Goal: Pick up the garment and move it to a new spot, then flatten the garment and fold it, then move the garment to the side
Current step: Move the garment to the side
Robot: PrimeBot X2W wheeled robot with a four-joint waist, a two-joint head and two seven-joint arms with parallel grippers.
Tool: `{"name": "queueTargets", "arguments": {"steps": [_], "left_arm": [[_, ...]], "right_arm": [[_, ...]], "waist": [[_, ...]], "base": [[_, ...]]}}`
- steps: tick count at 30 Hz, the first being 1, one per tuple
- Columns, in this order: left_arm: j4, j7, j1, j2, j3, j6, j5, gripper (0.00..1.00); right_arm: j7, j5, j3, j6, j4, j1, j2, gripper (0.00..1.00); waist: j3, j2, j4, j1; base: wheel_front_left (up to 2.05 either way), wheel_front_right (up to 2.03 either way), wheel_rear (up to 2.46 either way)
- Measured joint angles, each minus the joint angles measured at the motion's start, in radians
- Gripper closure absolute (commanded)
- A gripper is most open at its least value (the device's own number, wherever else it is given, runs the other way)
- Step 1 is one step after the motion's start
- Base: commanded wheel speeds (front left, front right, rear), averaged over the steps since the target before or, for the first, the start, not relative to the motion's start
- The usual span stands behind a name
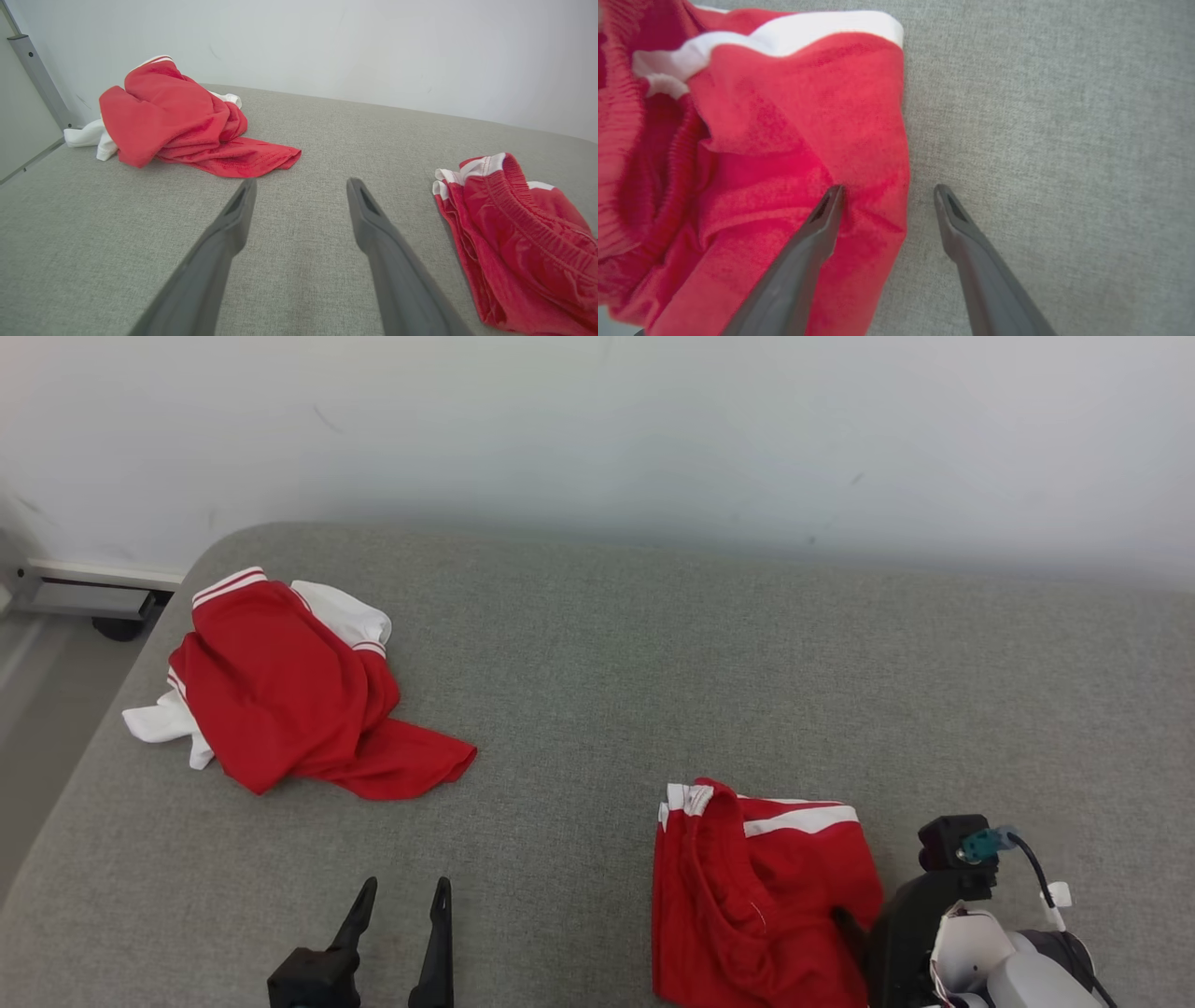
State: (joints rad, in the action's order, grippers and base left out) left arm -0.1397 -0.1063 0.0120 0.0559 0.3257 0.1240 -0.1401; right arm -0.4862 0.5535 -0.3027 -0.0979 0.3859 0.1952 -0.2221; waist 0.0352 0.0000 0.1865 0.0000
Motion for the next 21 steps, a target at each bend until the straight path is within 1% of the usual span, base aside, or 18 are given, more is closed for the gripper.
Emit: {"name": "queueTargets", "arguments": {"steps": [2, 3, 4, 8, 11, 13, 16, 18, 21], "left_arm": [[-0.002, 0.000, 0.000, 0.000, -0.003, 0.000, -0.001, 0.00], [-0.003, 0.000, 0.000, 0.000, -0.003, 0.000, -0.002, 0.00], [-0.003, 0.000, 0.000, 0.000, -0.005, 0.000, -0.003, 0.00], [-0.003, -0.001, 0.000, 0.000, -0.016, 0.000, -0.009, 0.00], [-0.003, -0.002, 0.000, 0.000, -0.020, 0.000, -0.011, 0.00], [-0.002, -0.009, 0.000, -0.001, -0.021, 0.000, -0.013, 0.00], [-0.001, -0.010, 0.000, -0.001, -0.022, 0.000, -0.017, 0.00], [0.001, -0.010, 0.000, -0.001, -0.022, 0.000, -0.017, 0.00], [0.001, -0.010, 0.000, -0.001, -0.021, 0.000, -0.017, 0.00]], "right_arm": [[-0.007, -0.002, -0.011, 0.000, 0.011, 0.012, 0.005, 0.00], [-0.008, -0.002, -0.014, 0.001, 0.018, 0.019, 0.008, 0.26], [-0.008, -0.002, -0.019, 0.005, 0.022, 0.024, 0.010, 1.00], [-0.013, 0.007, -0.021, 0.029, 0.035, 0.042, 0.021, 1.00], [-0.016, 0.009, -0.014, 0.044, 0.043, 0.065, 0.013, 1.00], [-0.015, 0.009, 0.000, 0.048, 0.045, 0.088, -0.007, 1.00], [-0.015, 0.009, 0.027, 0.063, 0.044, 0.132, -0.052, 1.00], [-0.014, 0.009, 0.044, 0.065, 0.044, 0.156, -0.081, 1.00], [-0.014, 0.009, 0.061, 0.078, 0.047, 0.180, -0.123, 1.00]], "waist": [[0.003, 0.0001, 0.003, 0.0000], [0.004, 0.0000, 0.003, 0.0002], [0.005, 0.0000, 0.003, 0.0001], [0.009, 0.0000, -0.004, 0.0002], [0.011, 0.0000, -0.014, 0.0002], [0.013, 0.0001, -0.022, 0.0002], [0.016, 0.0001, -0.037, 0.0001], [0.020, 0.0000, -0.047, 0.0001], [0.026, 0.0001, -0.061, 0.0001]], "base": [[0.00, 0.00, 0.00], [0.00, 0.00, 0.00], [0.00, 0.00, 0.00], [0.00, 0.00, 0.00], [0.00, 0.00, 0.00], [0.00, 0.00, 0.00], [0.00, 0.00, 0.00], [0.00, 0.00, 0.00], [0.00, 0.00, 0.00]]}}
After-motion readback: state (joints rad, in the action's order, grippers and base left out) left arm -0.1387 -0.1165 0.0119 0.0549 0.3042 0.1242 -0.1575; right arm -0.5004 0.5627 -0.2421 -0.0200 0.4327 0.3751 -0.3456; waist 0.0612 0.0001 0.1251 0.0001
